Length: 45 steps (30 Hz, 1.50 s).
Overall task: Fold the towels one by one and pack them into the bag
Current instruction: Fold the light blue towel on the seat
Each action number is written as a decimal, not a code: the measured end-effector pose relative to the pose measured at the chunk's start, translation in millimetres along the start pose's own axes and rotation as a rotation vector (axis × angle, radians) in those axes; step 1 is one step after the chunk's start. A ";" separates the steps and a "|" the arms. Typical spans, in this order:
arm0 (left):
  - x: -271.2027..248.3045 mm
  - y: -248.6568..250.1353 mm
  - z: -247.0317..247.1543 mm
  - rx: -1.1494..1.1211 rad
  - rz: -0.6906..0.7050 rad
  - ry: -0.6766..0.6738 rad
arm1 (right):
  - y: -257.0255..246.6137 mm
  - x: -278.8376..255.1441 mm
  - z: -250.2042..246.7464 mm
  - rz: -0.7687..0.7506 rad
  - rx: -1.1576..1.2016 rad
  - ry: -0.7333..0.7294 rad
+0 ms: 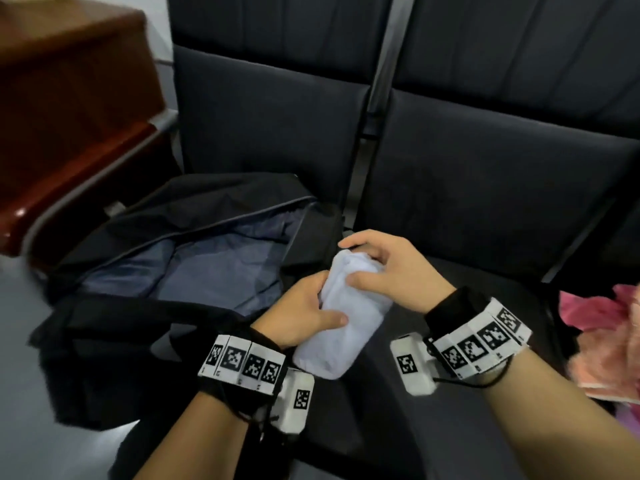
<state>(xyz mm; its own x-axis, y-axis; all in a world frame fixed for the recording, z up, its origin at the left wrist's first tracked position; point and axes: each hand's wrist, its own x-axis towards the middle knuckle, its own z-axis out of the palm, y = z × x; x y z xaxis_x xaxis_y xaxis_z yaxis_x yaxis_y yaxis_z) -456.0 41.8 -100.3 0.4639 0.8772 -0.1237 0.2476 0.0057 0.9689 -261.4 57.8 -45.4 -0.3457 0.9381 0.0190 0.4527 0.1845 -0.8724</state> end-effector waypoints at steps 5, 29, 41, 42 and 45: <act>13.8 -6.6 -70.0 -0.186 -0.142 0.274 | 11.5 77.1 9.5 0.050 -0.037 0.177; 88.6 -108.4 -126.4 -0.615 -0.844 0.500 | 87.9 187.0 21.0 0.420 -0.472 0.049; 154.1 -113.0 -116.6 -0.517 -0.723 0.515 | 51.1 170.2 7.6 0.009 -0.199 0.439; 156.3 -116.4 -115.0 -0.477 -0.755 0.502 | 52.7 169.0 7.5 0.024 -0.188 0.436; 164.7 -118.9 -115.2 -0.424 -0.803 0.461 | 53.7 167.9 6.2 0.016 -0.145 0.480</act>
<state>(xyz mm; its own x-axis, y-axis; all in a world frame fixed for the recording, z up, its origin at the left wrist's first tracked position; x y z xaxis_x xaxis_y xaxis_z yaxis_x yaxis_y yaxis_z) -507.0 240.9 -211.1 -0.1020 0.6380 -0.7633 -0.0222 0.7656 0.6429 -300.3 223.3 -92.1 0.0637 0.9640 0.2581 0.5763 0.1756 -0.7981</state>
